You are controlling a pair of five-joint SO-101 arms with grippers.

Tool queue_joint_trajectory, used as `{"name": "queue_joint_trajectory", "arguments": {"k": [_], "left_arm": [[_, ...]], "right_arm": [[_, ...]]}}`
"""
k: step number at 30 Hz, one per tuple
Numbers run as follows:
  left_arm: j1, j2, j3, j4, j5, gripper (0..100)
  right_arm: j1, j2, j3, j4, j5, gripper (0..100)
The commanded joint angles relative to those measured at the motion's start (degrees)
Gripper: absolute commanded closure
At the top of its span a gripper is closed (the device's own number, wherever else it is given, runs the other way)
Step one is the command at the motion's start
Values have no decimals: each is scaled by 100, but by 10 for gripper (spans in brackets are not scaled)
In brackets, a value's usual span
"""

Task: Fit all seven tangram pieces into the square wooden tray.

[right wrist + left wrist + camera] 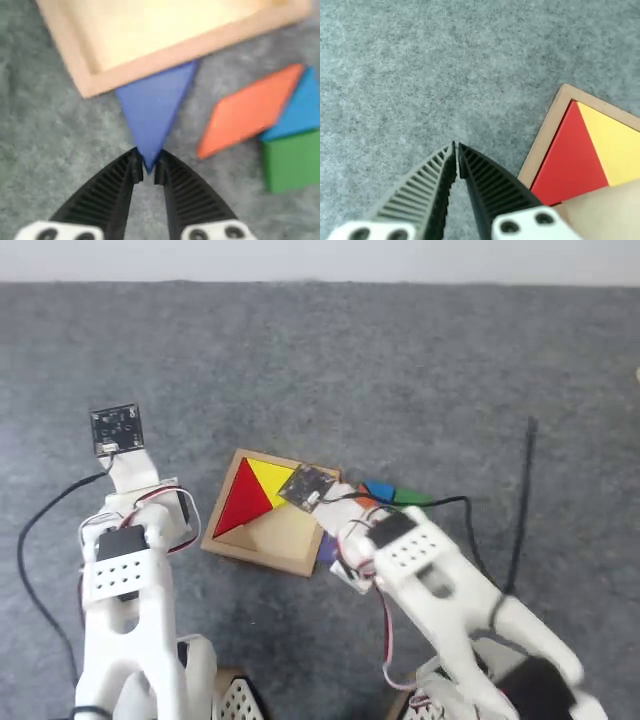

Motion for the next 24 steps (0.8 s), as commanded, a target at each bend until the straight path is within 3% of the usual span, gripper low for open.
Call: {"name": "queue_joint_trajectory", "arguments": {"k": [1,9,12,24], "left_arm": [[44,-202,-57,26,-44,987],[44,-211,-66,26,-44,987],[44,-211,-66,26,-44,987],[44,-211,-66,26,-44,987]], "right_arm": [[92,-998,237,-145,26,991],[92,-2413,1196,-787,9,991],[92,-2791,1327,-787,-325,990],[75,-3073,1459,-927,-545,987]]}}
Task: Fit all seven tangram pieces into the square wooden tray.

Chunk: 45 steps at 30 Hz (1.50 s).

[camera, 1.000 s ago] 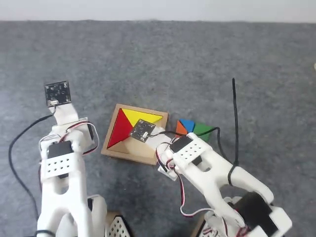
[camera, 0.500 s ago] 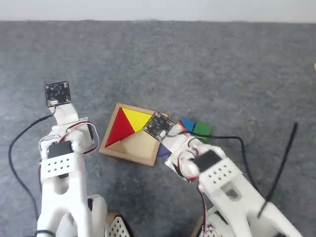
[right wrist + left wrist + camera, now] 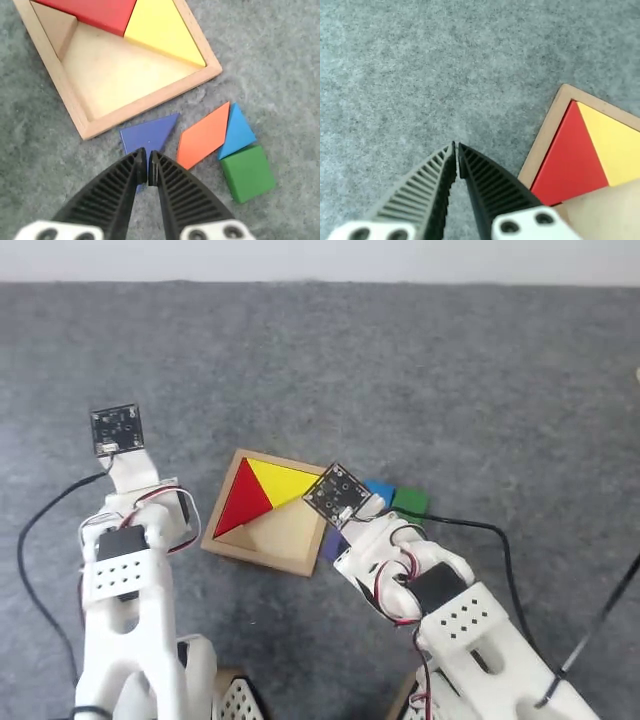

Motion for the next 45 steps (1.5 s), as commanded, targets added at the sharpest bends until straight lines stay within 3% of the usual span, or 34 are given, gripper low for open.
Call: {"name": "queue_joint_trajectory", "arguments": {"k": [1,4,10,20,26,33,40,45], "left_arm": [[44,-211,-66,26,-35,987],[53,-202,-66,26,-35,987],[53,-193,-57,26,-35,987],[53,-185,-31,9,-18,987],[62,-185,-22,18,-18,987],[62,-185,-22,18,-26,987],[62,-193,-22,26,-35,987],[62,-185,-22,26,-35,987]], "right_arm": [[13,-189,9,-198,-70,987],[-189,-189,141,-295,-62,978],[-215,-180,316,-664,-527,824],[-198,1622,-316,-1385,-615,824],[31,3371,-1451,-1349,-343,911],[-119,3697,-1582,-1358,-185,916],[-110,3705,-1477,-1174,1547,958],[-127,3688,-1512,-462,2312,985]]}}
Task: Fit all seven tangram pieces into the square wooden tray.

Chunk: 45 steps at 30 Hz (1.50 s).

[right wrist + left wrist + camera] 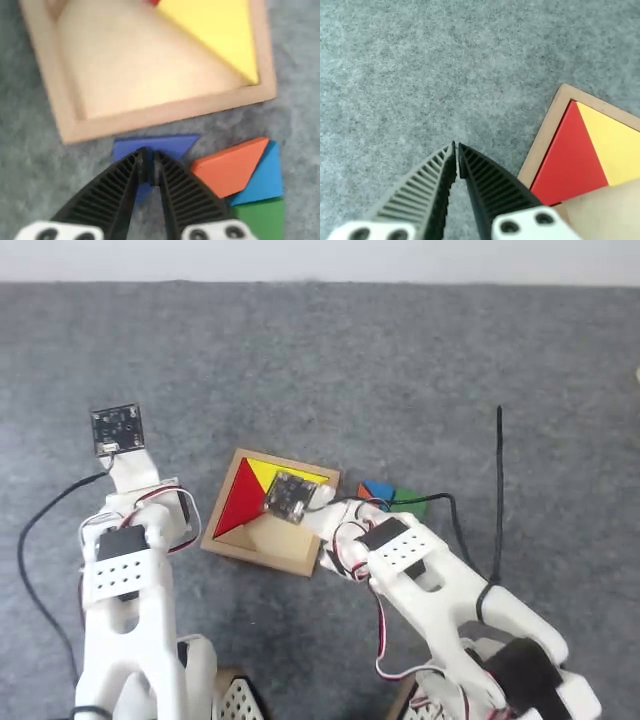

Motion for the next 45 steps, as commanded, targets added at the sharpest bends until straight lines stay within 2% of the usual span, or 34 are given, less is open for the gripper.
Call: {"name": "queue_joint_trajectory", "arguments": {"k": [1,5,9,11,13,16,20,26,34,39,45], "left_arm": [[53,-185,-22,26,-35,987],[53,-185,-22,26,-35,987],[53,-185,-22,26,-35,987],[53,-193,-22,26,-35,987],[53,-202,-31,26,-35,987],[53,-202,-31,26,-35,987],[53,-202,-31,26,-35,987],[53,-193,-31,26,-35,987],[53,-193,-31,26,-35,987],[53,-202,-31,26,-35,987],[53,-202,-31,26,-35,987]], "right_arm": [[-31,-13,-202,549,651,989],[-31,-31,-202,989,1046,991],[22,-84,-220,1270,1064,991],[57,-268,-369,1323,651,991],[75,-593,-527,1226,-141,991],[-13,-919,-571,576,-1257,991],[-13,-523,-484,-497,-1837,991],[207,699,-747,-1068,-1837,991],[277,690,-1204,224,-1811,991],[242,716,-1196,857,-941,991],[224,655,-1196,1358,-510,991]]}}
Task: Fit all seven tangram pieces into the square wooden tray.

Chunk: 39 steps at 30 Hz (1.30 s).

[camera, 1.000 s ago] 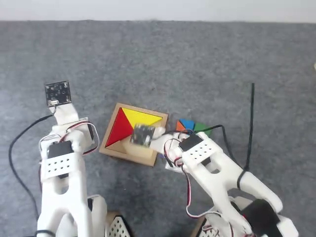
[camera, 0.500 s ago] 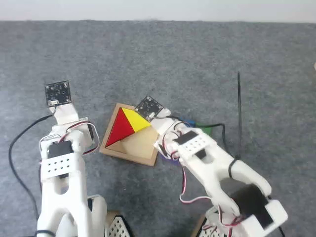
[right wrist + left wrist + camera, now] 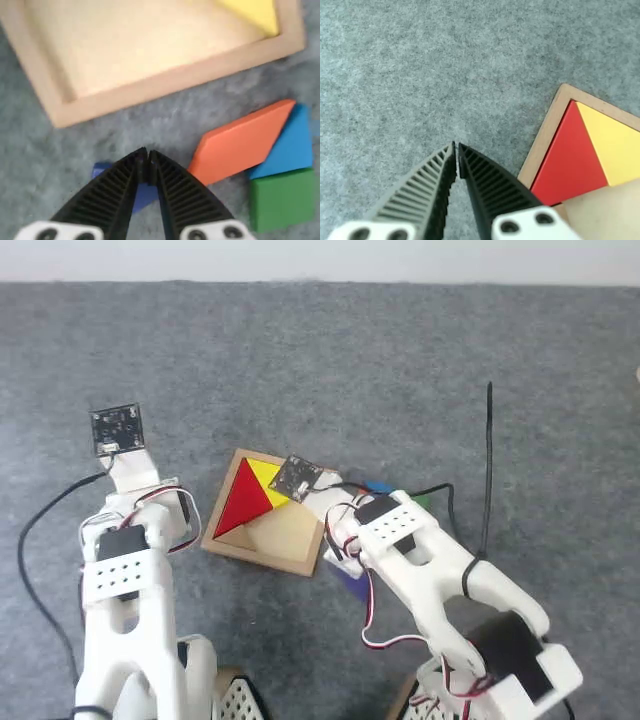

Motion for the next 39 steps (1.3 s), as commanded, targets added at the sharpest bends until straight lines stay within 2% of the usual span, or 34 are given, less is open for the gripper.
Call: {"name": "queue_joint_trajectory", "arguments": {"k": [1,6,8,13,16,20,25,30,32,39], "left_arm": [[53,-202,-31,26,-35,987],[53,-202,-31,26,-44,987],[53,-211,-31,26,-44,987],[53,-211,-31,26,-44,987],[53,-211,-31,26,-44,987],[53,-211,-31,26,-44,987],[53,-193,-31,26,-44,987],[53,-185,-31,26,-44,987],[53,-185,-31,26,-44,987],[53,-185,-31,26,-44,987]], "right_arm": [[31,-198,-246,295,246,991],[57,-831,-229,804,193,991],[66,-1481,-53,901,-123,991],[347,-3433,712,778,-1600,987],[470,-4031,1433,75,-2549,915],[57,-4075,1925,-198,-3657,803],[-40,-4075,1916,75,-4422,820],[-57,-3996,1916,57,-4598,820],[-66,-3705,1908,13,-4633,820],[-277,-2273,1169,400,-5723,818]]}}
